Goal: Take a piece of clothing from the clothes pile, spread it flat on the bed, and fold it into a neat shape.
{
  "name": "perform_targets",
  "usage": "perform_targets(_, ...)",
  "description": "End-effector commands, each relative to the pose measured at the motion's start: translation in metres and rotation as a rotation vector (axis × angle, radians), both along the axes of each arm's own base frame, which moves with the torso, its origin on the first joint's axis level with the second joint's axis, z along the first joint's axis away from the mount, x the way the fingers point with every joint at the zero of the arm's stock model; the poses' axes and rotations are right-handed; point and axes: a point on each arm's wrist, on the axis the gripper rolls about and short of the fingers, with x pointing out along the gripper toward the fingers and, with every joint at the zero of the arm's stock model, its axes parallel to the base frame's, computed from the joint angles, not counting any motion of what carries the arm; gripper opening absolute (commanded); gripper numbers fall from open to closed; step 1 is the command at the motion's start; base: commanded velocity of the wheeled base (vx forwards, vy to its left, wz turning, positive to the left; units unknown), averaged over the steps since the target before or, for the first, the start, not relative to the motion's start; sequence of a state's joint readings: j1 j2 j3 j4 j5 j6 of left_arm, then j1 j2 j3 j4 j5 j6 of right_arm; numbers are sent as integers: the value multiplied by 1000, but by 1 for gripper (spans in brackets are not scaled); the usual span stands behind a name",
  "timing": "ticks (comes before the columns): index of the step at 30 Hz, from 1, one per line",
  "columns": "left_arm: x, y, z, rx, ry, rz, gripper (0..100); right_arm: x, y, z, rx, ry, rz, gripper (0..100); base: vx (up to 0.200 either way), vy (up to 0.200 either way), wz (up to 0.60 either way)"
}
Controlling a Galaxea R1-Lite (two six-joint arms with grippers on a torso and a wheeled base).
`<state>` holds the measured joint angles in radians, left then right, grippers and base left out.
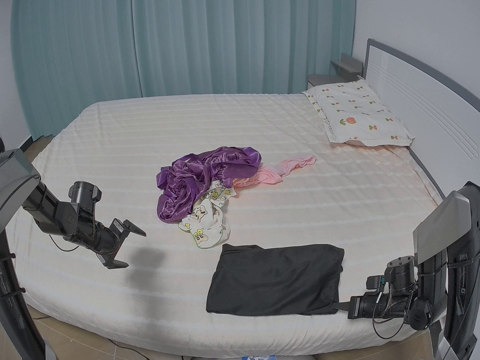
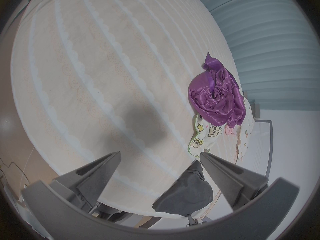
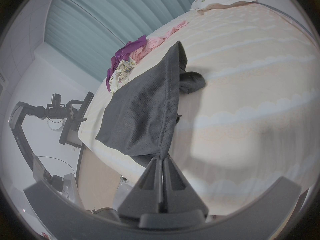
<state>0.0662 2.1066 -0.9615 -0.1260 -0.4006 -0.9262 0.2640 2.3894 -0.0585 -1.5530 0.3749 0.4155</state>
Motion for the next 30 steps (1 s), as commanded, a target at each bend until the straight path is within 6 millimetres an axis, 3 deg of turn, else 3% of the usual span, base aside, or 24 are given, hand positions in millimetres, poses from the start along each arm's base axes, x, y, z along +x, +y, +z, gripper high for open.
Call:
perform_targets(1, 0, 0, 0, 0, 1, 0, 100, -4, -3, 4, 4, -4, -5, 0, 0, 0, 0)
perform_targets(30, 0, 0, 0, 0, 0, 0, 100, -20, -8, 6, -72, 76, 41, 0, 0, 0, 0)
